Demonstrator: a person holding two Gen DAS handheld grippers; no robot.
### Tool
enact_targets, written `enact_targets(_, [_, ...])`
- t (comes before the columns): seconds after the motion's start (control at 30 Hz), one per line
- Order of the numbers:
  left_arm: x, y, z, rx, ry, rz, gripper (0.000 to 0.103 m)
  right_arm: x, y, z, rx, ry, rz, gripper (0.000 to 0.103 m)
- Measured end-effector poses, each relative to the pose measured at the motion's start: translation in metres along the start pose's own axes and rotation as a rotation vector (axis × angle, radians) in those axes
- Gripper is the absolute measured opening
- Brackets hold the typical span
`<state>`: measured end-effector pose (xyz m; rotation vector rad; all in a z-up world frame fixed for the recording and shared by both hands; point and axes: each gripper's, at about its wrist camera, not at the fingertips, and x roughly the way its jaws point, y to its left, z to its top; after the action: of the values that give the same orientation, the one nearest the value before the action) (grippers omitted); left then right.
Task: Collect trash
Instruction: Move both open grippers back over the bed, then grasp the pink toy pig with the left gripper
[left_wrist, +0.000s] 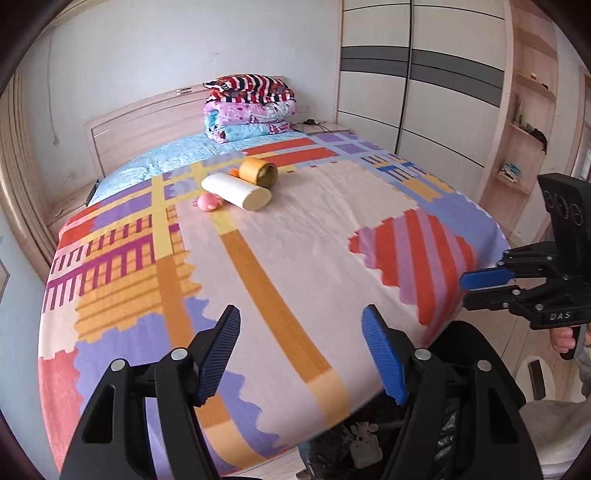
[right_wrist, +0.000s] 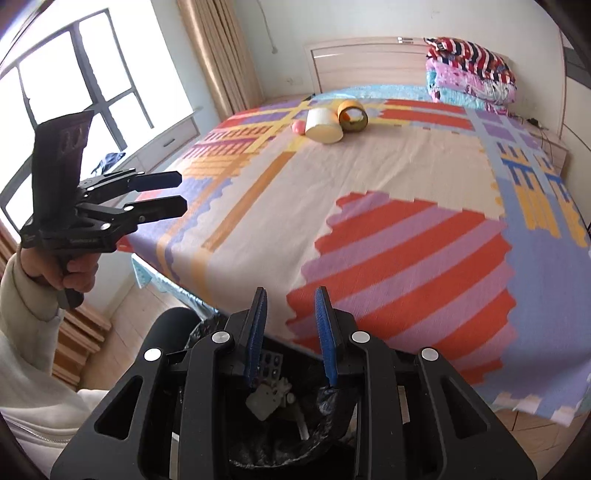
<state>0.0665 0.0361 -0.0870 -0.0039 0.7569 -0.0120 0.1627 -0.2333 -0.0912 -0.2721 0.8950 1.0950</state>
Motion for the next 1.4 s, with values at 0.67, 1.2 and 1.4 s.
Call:
enact_targets(0.67, [0.077,0.094,0.057,-0.233,0.051,0.042,0.066,0.044,-0.044,0.104,0.017,-0.100,-0.050,0.045])
enact_targets(1.2, [0.141,0.139,0.093,-0.399,0.065,0.026,0.050,0.103,-0.057,0.180,0.025,-0.086,-0.052,0.051])
enact_targets(1.4, [0.155,0.145,0.098,-0.433,0.079,0.008,0.038,0.127,-0.070,0.200,0.076,-0.077,-0.049,0.051])
